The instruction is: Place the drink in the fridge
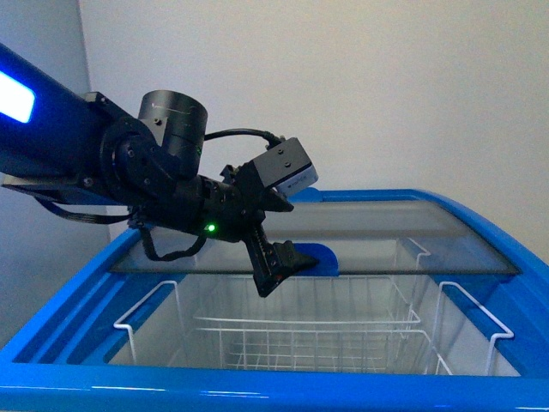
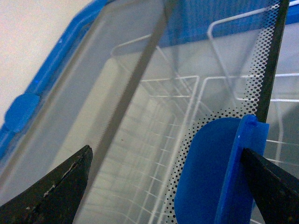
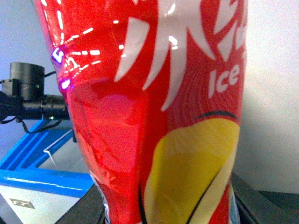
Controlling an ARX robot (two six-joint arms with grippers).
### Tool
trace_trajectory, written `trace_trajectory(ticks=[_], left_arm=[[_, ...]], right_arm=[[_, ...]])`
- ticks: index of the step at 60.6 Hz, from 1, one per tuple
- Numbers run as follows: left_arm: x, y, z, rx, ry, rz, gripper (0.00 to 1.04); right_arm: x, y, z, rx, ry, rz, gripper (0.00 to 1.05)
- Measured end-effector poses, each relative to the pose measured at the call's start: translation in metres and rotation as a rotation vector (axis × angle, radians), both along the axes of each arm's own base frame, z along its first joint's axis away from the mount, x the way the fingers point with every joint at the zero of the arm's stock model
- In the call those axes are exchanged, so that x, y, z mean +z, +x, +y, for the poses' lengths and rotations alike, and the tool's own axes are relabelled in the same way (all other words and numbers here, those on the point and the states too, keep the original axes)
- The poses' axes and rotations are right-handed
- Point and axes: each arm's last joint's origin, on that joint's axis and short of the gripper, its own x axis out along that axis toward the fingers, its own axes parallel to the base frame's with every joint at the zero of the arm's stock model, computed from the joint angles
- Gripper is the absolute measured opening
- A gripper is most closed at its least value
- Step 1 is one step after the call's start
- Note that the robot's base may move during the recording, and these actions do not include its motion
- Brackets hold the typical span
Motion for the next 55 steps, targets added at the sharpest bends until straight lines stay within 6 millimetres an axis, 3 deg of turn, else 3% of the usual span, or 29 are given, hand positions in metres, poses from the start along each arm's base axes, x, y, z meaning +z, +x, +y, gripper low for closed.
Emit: trace_trajectory(ticks=[20,33,46,55], left_arm=[[0.016,0.049,-0.012,0.128,-0.008,-0.178,0.97],[0.027,0.056,-0.012,0.216,-0.071,-0.301,0.97],[0.021,0.034,0.005,0.369,-0.216,-0.186,0.97],[0.035,-0.004,0.026,0.537,-0.372,-0.049,0.97]], right_arm=[[0.000,0.000,0.000,0.000,0.000,0.000,0.43],[0.000,0.000,0.000,0.000,0.000,0.000,0.43],[0.000,0.000,0.000,0.001,0.000,0.000,0.43],[0.000,0.000,0.000,0.000,0.000,0.000,0.43]])
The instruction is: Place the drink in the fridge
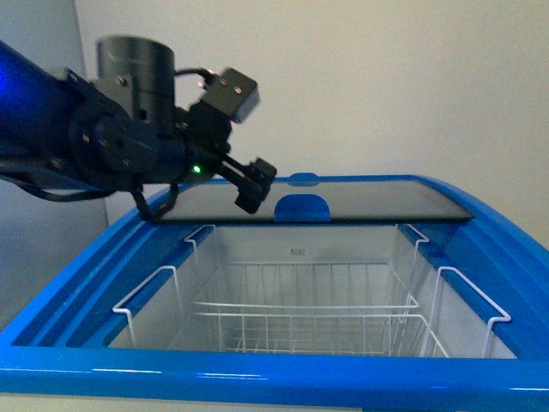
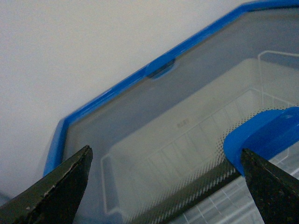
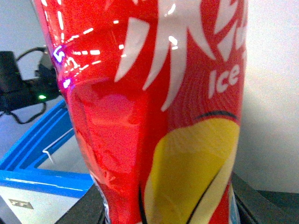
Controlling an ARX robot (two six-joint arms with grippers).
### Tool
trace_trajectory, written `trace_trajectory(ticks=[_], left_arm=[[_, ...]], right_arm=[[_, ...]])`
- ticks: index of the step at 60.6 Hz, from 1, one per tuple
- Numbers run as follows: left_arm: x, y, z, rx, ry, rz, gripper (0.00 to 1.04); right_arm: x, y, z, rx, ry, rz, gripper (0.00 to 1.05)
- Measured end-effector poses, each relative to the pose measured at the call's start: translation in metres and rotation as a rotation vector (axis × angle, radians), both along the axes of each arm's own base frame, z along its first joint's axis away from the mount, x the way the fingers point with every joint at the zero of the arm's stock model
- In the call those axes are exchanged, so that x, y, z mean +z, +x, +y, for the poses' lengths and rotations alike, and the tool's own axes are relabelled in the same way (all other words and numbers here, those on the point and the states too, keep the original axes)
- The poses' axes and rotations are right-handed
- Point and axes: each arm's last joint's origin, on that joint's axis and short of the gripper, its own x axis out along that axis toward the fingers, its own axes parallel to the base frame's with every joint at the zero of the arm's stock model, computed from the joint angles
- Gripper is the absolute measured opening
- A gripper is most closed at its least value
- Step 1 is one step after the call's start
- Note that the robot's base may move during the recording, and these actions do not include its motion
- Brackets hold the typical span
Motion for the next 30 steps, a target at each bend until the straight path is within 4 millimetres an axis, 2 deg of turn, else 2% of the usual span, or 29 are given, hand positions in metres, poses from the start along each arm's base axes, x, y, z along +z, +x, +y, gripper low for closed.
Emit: trace_trajectory(ticks=[11,13,14,19,24,30], left_arm=[[0.021,-0.061,0.036,0.108,-0.170,0.075,0.97],[0.022,-0.076,0.044,0.118,-0.209,0.092,0.97],[0.022,-0.091,0.053,0.125,-0.241,0.108,0.97],[0.013,-0.141,0.077,0.163,-0.337,0.147,0.97],[-0.002,-0.185,0.089,0.188,-0.395,0.190,0.96],[-0.025,-0.246,0.105,0.396,-0.458,0.072,0.76]], right_arm=[[0.000,0.000,0.000,0.000,0.000,0.000,0.43],[0.000,0.000,0.000,0.000,0.000,0.000,0.43],[0.000,0.000,0.000,0.000,0.000,0.000,0.43],[0.000,0.000,0.000,0.000,0.000,0.000,0.43],[0.000,0.000,0.000,0.000,0.000,0.000,0.43],[0.000,0.000,0.000,0.001,0.000,0.000,0.43]])
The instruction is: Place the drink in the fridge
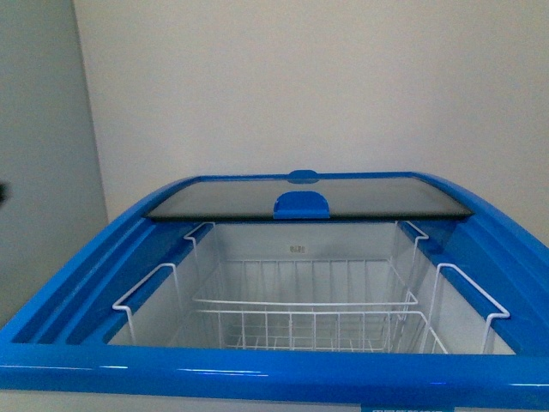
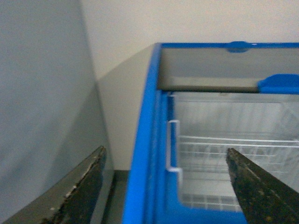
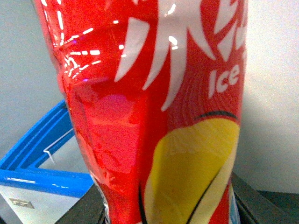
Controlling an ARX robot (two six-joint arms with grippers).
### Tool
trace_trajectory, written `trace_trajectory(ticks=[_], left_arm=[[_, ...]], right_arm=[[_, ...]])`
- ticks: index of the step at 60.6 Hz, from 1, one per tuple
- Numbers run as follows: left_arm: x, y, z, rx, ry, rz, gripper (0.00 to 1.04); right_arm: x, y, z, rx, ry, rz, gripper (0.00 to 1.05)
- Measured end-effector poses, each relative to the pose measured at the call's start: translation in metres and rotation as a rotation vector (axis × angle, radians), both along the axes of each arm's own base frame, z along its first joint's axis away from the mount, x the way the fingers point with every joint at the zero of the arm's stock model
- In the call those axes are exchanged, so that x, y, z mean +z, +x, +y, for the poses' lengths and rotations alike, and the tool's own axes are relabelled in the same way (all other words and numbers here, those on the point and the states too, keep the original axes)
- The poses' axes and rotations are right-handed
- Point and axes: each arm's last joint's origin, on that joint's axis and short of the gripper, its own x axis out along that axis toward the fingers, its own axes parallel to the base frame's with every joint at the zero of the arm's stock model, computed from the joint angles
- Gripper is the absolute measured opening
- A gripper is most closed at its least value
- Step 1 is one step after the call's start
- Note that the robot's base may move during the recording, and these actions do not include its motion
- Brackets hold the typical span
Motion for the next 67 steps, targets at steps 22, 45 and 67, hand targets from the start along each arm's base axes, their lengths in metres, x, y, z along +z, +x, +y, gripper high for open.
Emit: trace_trajectory(ticks=[22,45,67], left_arm=[[-0.063,-0.100,0.033,0.024,-0.021,-0.017,0.09],[-0.081,-0.112,0.035,0.033,-0.024,-0.012,0.03],[-0.092,-0.118,0.035,0.030,-0.025,-0.021,0.03]], right_arm=[[0.025,0.032,-0.016,0.251,-0.294,0.365,0.43],[0.047,0.193,0.033,0.568,-1.300,0.273,0.43],[0.018,0.251,0.126,0.711,-1.528,0.151,0.43]])
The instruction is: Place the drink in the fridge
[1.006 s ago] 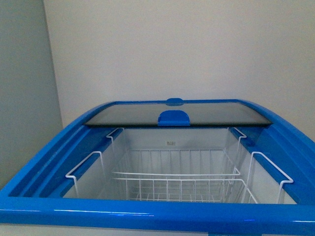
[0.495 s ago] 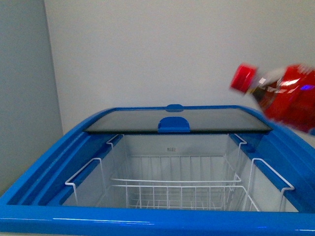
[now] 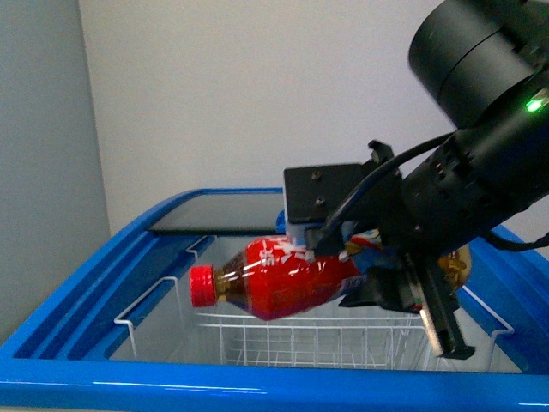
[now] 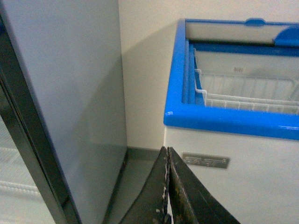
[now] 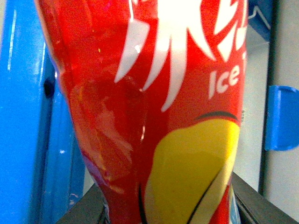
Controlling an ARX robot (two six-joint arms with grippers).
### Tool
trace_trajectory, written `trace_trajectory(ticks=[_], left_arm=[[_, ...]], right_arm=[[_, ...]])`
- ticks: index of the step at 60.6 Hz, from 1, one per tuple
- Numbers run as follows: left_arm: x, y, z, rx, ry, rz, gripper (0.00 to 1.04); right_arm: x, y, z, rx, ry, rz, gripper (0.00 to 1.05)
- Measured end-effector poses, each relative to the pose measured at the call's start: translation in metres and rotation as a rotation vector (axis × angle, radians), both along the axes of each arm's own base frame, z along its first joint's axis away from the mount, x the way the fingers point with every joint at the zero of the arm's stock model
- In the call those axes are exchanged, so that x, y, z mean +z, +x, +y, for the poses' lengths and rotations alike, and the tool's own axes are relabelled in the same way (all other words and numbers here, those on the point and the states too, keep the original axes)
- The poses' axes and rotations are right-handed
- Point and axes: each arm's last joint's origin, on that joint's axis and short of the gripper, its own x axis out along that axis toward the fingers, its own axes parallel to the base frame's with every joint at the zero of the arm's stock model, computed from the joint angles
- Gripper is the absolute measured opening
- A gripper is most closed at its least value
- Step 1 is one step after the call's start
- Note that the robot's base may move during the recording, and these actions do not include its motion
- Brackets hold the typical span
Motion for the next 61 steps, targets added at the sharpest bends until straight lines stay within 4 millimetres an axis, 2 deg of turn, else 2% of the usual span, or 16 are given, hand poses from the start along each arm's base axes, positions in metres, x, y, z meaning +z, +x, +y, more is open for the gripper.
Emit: trace_trajectory(ticks=[12,28,51,61], left_arm=[[-0.002,-0.006,0.000,0.002,0.000,0.015,0.03],[-0.002,-0.014,0.000,0.002,0.000,-0.002,0.03],[-0.002,-0.014,0.000,0.002,0.000,-0.002,0.03],[-0.002,-0.014,0.000,0.002,0.000,-0.002,0.03]], right_arm=[[-0.028,0.036,0.022,-0.023,-0.045,-0.007,0.43],[-0.041,0.069,0.033,-0.079,-0.041,-0.043,0.43],[-0.073,0.099,0.040,-0.136,-0.053,-0.101,0.43],[-0.089,0.106,0.041,-0.141,-0.061,-0.100,0.43]])
